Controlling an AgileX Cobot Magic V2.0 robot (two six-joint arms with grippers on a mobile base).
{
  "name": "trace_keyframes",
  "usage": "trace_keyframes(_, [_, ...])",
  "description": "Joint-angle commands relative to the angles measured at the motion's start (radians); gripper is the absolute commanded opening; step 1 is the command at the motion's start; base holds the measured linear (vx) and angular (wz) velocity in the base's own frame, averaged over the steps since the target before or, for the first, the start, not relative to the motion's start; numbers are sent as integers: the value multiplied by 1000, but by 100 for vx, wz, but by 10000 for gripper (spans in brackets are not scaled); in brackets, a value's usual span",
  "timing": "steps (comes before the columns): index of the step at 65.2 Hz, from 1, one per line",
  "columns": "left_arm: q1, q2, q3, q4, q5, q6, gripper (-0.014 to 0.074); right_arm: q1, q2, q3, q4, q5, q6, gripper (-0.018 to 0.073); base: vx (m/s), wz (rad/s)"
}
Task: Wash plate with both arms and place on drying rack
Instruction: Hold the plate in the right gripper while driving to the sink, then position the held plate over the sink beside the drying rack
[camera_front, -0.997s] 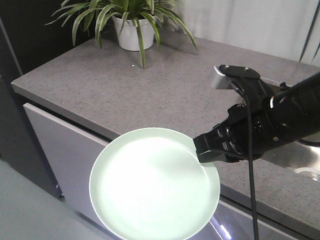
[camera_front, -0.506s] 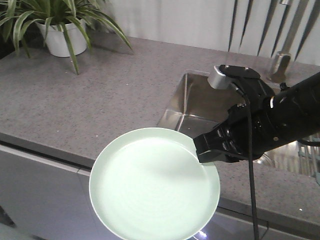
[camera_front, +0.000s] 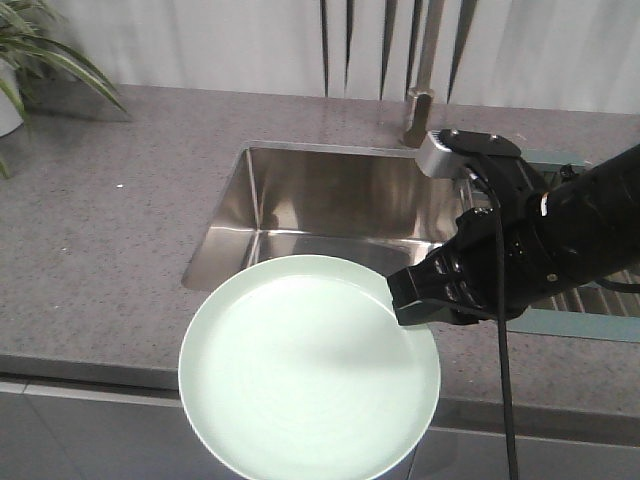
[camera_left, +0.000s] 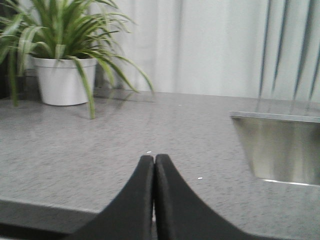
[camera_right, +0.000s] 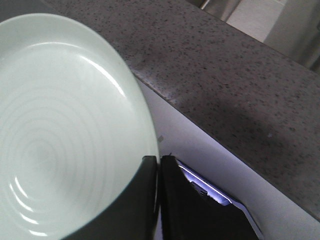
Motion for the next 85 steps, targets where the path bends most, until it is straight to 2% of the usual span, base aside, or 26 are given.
trace_keyframes(1, [-7,-14,-22,-10,-74,0,-6,-1,-31,-24,33,-31,-7,-8,1,-40])
trace_keyframes(85, [-7,-14,-22,-10,-74,0,-6,-1,-31,-24,33,-31,-7,-8,4,-28])
